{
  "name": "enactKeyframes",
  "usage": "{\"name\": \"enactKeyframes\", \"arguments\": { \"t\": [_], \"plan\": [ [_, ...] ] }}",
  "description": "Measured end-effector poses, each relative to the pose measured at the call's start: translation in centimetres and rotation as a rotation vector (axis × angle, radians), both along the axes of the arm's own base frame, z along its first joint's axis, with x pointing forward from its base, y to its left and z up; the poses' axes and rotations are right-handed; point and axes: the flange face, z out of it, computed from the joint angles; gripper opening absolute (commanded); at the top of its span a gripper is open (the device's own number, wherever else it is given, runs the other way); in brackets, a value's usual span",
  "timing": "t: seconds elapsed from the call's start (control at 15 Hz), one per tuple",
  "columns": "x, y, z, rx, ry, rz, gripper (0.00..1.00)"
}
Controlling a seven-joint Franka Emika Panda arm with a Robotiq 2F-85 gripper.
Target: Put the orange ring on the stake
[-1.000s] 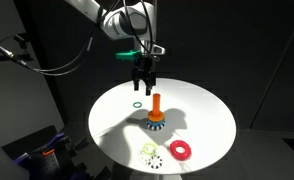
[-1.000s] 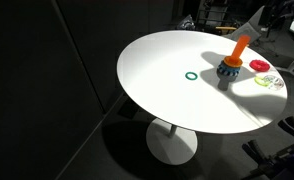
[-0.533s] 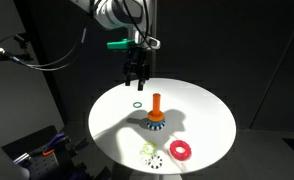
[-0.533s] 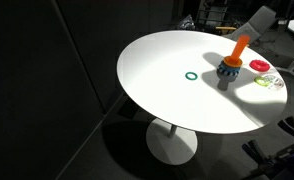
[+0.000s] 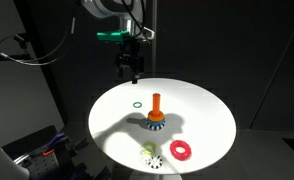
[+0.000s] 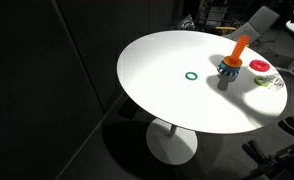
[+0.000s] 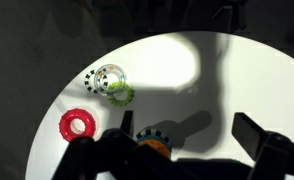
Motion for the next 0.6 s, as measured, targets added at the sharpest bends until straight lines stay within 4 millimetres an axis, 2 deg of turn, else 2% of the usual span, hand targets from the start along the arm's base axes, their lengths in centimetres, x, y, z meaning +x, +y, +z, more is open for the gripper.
{"name": "enactKeyframes", "arguments": {
  "t": [0.33, 0.6],
  "plan": [
    [-1.3, 0.3, 1.5, 0.027, -0.045, 0.012, 1.00],
    [-1.6, 0.2, 1.8, 0.030, -0.057, 0.013, 1.00]
  ]
}}
